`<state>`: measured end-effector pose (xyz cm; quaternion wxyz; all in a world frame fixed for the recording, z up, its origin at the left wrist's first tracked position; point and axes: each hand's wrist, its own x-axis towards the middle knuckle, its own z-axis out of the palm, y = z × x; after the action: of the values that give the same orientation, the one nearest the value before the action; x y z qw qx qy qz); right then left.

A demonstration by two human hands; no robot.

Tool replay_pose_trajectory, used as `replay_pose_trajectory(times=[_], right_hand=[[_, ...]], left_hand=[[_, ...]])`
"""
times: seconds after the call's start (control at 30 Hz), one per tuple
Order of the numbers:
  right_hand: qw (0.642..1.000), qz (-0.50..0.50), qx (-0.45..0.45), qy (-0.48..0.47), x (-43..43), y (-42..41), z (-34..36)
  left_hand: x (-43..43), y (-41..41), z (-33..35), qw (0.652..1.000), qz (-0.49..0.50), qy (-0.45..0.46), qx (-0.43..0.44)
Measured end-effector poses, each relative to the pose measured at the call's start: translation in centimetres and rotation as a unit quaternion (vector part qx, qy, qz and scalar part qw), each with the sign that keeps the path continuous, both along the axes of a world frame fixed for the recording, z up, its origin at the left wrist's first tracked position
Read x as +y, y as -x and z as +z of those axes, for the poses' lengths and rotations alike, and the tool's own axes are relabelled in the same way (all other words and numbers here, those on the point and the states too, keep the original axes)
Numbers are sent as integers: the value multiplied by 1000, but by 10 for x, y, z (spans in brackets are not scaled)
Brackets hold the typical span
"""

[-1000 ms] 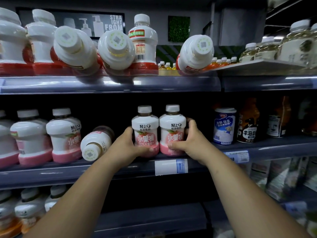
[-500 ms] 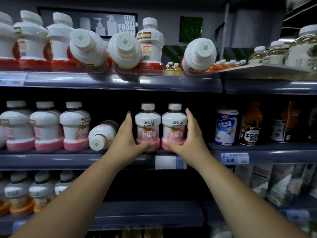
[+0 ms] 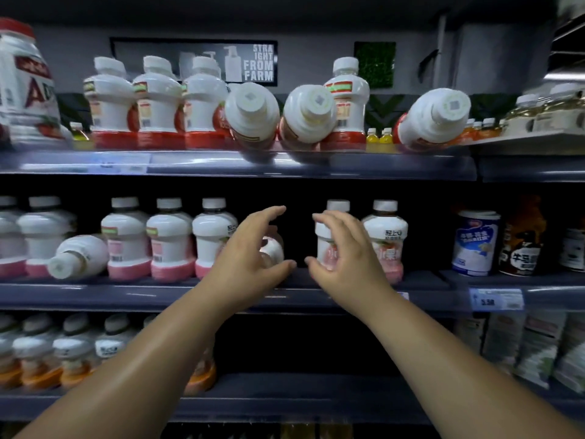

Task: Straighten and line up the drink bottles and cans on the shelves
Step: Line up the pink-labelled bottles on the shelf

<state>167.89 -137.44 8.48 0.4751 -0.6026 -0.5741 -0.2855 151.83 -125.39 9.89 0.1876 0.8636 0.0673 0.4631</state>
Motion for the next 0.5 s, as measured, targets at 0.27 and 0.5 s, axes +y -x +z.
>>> replay_pose_trajectory(times=[0.27,0.5], right_hand=[[976,-41,-19,214,65,52,-8],[995,-45,20,83,80,56,1]], left_hand=[[67,53,-4,990,137,-18,-19],[83,49,-23,990,137,-3,-31]])
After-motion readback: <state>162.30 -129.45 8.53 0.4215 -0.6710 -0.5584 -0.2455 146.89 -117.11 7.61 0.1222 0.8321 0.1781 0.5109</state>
